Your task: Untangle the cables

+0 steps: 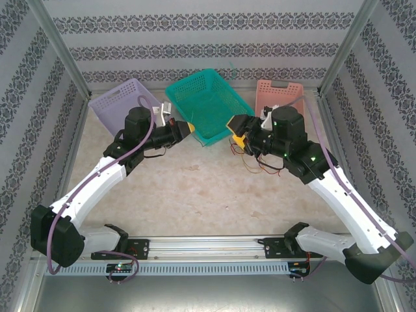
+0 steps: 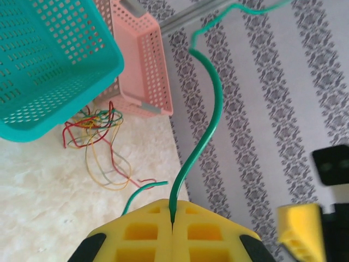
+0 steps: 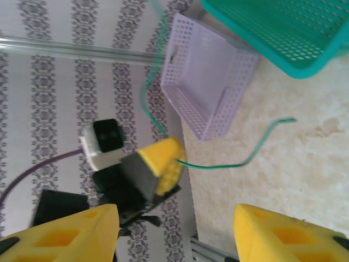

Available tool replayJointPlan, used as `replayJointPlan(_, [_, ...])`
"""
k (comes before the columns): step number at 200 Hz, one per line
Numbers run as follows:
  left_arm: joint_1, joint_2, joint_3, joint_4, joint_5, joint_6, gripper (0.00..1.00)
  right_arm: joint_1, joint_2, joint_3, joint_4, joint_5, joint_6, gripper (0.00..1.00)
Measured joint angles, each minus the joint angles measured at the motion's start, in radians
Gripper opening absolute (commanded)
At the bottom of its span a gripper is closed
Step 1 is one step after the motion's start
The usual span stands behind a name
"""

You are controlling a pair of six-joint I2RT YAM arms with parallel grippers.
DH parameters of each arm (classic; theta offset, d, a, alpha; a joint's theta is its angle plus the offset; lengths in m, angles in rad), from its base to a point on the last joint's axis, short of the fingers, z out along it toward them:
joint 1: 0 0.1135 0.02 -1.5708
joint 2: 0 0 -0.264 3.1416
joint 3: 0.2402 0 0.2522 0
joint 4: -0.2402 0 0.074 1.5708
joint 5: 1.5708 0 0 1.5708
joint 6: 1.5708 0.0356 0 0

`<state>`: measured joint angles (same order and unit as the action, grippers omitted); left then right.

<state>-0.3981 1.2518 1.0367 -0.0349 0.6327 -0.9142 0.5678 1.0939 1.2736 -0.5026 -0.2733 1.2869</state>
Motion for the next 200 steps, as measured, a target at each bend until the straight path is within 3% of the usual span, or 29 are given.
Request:
replayJointPlan(42, [-0.008,0.043,0.026,-0.055,0.045,0.09,0.0,0.047,0.249,0.145,0.045,-0.004,-0.043,0.61])
replayJointPlan(70, [-0.033,0.073,0.041,-0.082,0.059,0.127,0.0,0.07,0.391,0.157,0.088,-0.021,-0.043,0.53])
replayJointPlan(87, [-0.055,0.081,0.046,-0.097,0.065,0.143,0.0,0.069,0.451,0.177,0.092,-0.03,-0.04,0.39])
replayJointPlan(109, [-0.082,0.082,0.047,-0.108,0.071,0.157,0.0,0.069,0.486,0.208,0.092,-0.034,-0.047,0.0])
replayJointPlan(132, [-0.087,0.081,0.05,-0.112,0.065,0.167,0.0,0.05,0.485,0.208,0.06,-0.031,-0.06,0.0])
replayJointPlan(158, [-0.095,0.072,0.05,-0.132,0.043,0.178,0.35,0.042,0.481,0.204,0.05,-0.037,-0.064,0.0])
replayJointPlan(200, [-0.119,0.028,0.019,-0.133,0.02,0.152,0.46,0.023,0.467,0.197,0.05,-0.037,-0.06,0.0])
